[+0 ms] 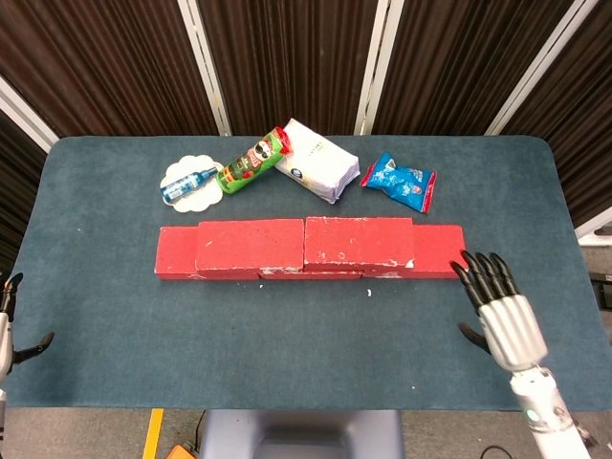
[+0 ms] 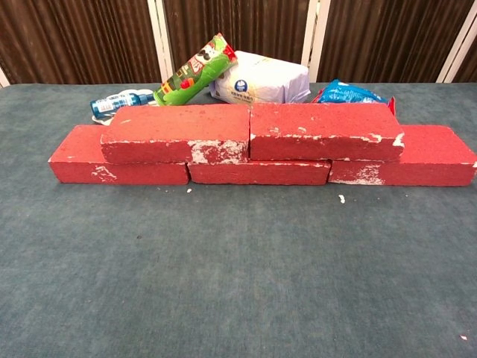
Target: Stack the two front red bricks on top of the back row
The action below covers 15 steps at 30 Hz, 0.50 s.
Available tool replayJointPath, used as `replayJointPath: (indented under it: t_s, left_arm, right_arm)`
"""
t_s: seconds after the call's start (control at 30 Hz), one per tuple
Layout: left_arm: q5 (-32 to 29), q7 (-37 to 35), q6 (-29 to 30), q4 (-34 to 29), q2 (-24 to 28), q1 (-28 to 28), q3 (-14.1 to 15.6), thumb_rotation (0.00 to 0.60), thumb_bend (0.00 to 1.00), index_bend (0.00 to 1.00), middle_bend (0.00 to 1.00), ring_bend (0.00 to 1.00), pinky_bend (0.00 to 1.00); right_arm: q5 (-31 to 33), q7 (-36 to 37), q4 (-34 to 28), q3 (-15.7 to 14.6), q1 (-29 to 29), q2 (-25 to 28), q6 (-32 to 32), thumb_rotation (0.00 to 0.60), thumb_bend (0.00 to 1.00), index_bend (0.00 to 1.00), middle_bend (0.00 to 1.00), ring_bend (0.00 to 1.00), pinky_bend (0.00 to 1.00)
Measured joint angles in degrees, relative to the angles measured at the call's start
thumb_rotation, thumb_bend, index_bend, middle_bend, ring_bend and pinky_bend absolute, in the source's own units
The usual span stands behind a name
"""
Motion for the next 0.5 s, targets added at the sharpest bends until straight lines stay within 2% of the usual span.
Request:
replayJointPath:
  t_s: [0.07, 0.17, 0.33, 0.5]
  left_arm:
    - [0.81, -0.63, -0.04, 0.6, -0.01, -0.13, 0.07, 0.6, 0.2, 0.0, 0.0, 0.0, 0.02]
    - [2.37, -1.64, -0.14, 1.85, -0.04, -0.35, 0.39, 0.6, 0.2, 0.0, 0.0, 0.0, 0.02]
    - [3.15, -2.05, -0.29, 2.47, -0.09, -0.53, 0.8, 0.6, 0.2, 0.0, 0.0, 0.0, 0.02]
    - [3.86, -1.58, -0.75, 2.83, -0.4, -0.9, 1.2, 0.6, 0.2, 0.0, 0.0, 0.0, 0.02]
  right_arm:
    - [0.19, 2.37, 4.8, -0.32, -3.36, -1.85, 1.34, 0.6, 0.0, 0.19, 0.12, 0.01, 0.0]
    - [2.15, 5.29, 8.66, 0.73, -6.82, -3.8, 3.52, 0.6, 0.0, 0.17, 0.12, 0.01, 0.0]
    - [3.39, 6.27, 9.39, 2.54, -8.17, -4.13, 3.72, 0.6, 0.0, 0.16, 0.12, 0.01, 0.0]
    - [4.6, 6.55, 6.95, 3.33, -9.07, -2.7, 2.11, 0.6, 0.0, 0.16, 0.12, 0.01, 0.0]
